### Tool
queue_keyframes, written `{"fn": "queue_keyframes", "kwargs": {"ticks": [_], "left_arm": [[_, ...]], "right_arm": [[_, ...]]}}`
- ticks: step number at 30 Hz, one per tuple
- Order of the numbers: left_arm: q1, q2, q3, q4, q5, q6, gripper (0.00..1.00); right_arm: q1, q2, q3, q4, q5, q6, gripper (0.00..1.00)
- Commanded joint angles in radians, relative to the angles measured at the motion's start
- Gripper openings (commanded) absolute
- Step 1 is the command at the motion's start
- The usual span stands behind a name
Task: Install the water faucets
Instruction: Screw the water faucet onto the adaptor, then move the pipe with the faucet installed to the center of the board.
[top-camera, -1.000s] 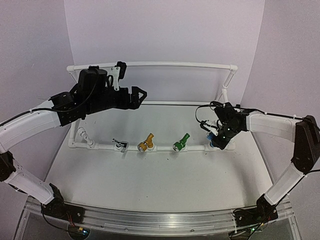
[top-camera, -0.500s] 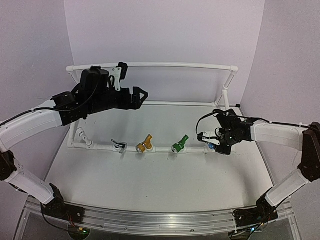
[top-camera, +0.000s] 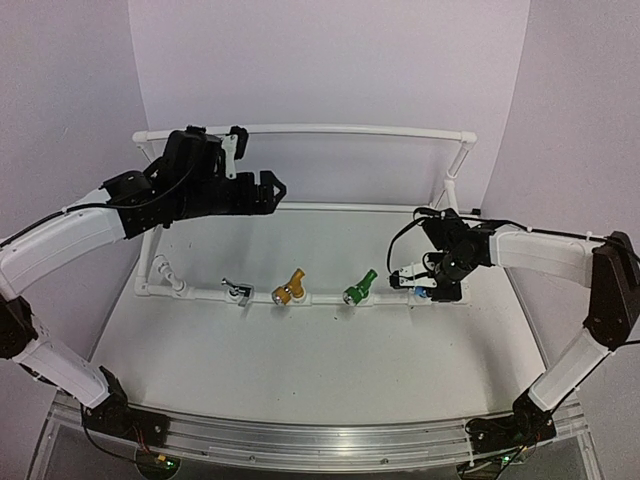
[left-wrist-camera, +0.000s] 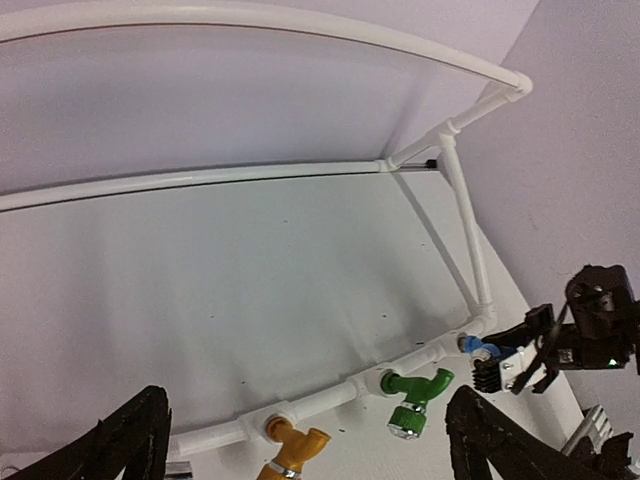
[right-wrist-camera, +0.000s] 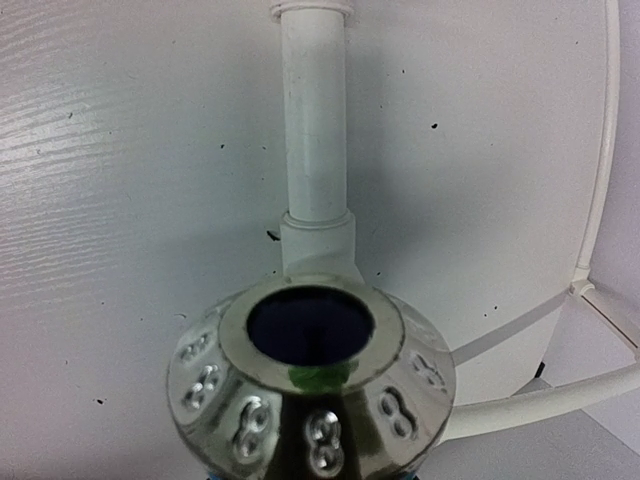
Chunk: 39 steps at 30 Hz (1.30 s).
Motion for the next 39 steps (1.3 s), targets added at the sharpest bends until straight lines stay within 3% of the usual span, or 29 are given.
{"fn": "queue_keyframes", "kwargs": {"ticks": [1,7,16,23,31,39], "left_arm": [[0.106,0.031,0.057,-0.271,-0.024,-0.179,0.94],[0.303,0.029,-0.044,-0.331,0.024,-0.261,0.91],[0.597,0.145,-0.132,-0.219,0.084,-0.168,0.87],[0.731,0.335,-0.091,-0.148,0.095,-0.091,0.8],[0.806,0.521,-0.024,-0.143,0.04,-0.015,0.76],[0.901,0.606,0.014,-0.186,-0.034,0.025,0.73]], "right_arm": [[0.006,0.08,-0.03,-0.14,-0.071,0.019,0.0],[0.007,0.1,-0.012,-0.137,-0.072,0.044,0.0],[0.013,0.128,0.004,-0.123,-0.089,0.072,0.0],[0.021,0.159,0.038,-0.12,-0.103,0.098,0.0],[0.028,0.184,0.049,-0.11,-0.106,0.112,0.0],[0.044,0.201,0.073,-0.11,-0.115,0.141,0.0]]}}
